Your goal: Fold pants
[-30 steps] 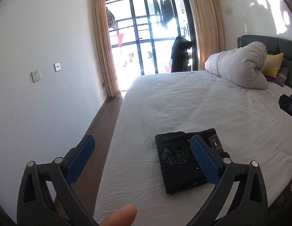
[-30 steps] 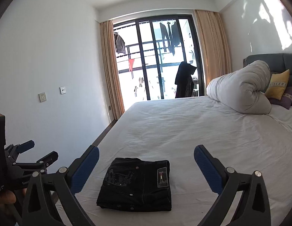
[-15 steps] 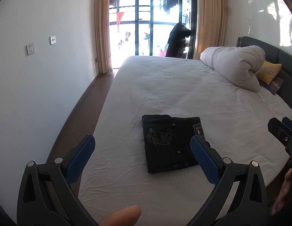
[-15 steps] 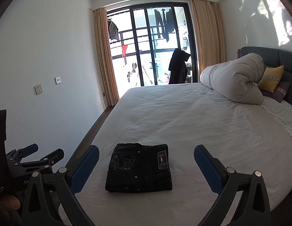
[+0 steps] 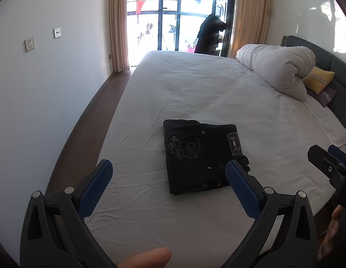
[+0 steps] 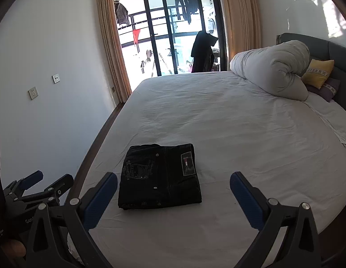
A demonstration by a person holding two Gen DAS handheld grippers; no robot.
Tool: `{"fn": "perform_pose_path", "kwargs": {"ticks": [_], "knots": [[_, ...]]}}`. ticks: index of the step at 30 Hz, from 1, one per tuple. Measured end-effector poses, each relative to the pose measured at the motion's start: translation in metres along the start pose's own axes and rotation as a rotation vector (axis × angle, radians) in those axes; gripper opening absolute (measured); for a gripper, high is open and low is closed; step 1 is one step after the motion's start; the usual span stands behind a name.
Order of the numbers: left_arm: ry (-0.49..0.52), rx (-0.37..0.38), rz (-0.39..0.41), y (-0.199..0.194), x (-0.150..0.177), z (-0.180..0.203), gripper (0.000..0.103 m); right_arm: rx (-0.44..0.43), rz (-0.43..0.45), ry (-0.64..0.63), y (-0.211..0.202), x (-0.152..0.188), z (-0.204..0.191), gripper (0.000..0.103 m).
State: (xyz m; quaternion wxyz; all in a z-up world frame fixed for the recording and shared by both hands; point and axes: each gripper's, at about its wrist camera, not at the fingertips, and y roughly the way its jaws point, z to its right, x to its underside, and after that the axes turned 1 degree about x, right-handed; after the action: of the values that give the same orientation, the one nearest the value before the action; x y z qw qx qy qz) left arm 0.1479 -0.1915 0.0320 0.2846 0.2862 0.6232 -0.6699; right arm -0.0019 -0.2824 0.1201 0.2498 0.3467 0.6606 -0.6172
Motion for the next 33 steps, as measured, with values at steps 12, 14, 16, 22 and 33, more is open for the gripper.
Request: {"fn": "perform_pose_path", "kwargs": {"ticks": [12,14,16,22,33], "knots": [[-0.017,-0.001,-0.038,0.024,0.002,-0.009,0.103,-0.001,-0.052,-0.023,0.016,0.004,-0.01,0.103],[-0.019,-0.001,-0.043,0.027,0.003,-0.009,0.103,-0.001,-0.059,-0.027,0.018,0.005,-0.012,0.103],[-0.02,-0.002,-0.046,0.03,0.003,-0.01,0.103,-0.003,-0.065,-0.028,0.02,0.006,-0.013,0.103],[-0.023,0.001,-0.053,0.035,0.003,-0.01,0.103,-0.001,-0.079,-0.032,0.025,0.006,-0.015,0.103],[-0.024,-0.001,-0.062,0.04,0.006,-0.008,0.103,0.002,-0.094,-0.033,0.028,0.007,-0.015,0.103]]}}
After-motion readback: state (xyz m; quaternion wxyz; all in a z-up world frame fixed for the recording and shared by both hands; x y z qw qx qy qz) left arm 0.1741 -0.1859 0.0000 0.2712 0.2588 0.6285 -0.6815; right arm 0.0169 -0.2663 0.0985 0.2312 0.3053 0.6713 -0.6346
